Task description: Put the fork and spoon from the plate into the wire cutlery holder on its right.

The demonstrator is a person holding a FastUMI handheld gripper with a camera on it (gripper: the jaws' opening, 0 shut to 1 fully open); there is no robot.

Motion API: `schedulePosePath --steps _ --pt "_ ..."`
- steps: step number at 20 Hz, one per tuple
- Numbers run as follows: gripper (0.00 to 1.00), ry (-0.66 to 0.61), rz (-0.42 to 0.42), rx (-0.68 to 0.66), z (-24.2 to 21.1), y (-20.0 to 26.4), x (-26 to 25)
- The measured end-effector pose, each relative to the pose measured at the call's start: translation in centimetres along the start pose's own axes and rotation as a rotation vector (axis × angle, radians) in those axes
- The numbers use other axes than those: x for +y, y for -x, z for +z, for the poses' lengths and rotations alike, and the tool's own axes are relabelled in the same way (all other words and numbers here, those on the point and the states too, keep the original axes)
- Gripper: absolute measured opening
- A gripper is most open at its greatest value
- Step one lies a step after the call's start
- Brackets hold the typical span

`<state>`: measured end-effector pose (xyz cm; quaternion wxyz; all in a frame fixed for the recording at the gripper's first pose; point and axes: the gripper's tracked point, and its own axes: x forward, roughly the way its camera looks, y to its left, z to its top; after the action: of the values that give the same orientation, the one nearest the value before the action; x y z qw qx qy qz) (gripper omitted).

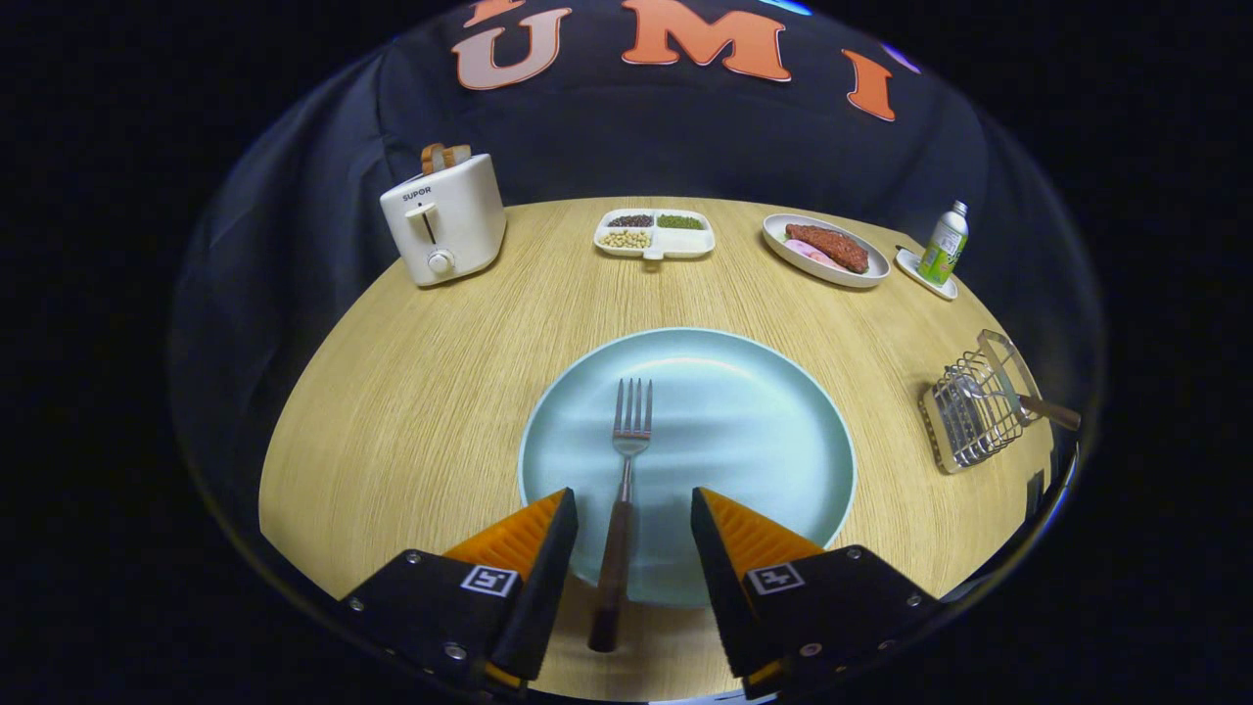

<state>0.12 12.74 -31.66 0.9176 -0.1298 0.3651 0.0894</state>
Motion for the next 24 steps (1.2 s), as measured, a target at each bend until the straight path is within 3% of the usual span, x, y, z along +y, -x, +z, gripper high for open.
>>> schedulePosePath --steps 5,8,11,15,24 --pt "0.28 -0.013 0.015 0.029 -0.9 -1.1 0.7" --pt "0.11 -0.018 0.028 0.034 -1.0 -0.9 0.6" --pt "0.05 -0.035 0.034 0.046 -0.7 -0.1 0.0" --pt "0.05 -0.059 0.044 0.036 1.2 2.2 -2.6" --pt "0.05 -0.078 -0.023 0.081 5.6 9.5 -16.2"
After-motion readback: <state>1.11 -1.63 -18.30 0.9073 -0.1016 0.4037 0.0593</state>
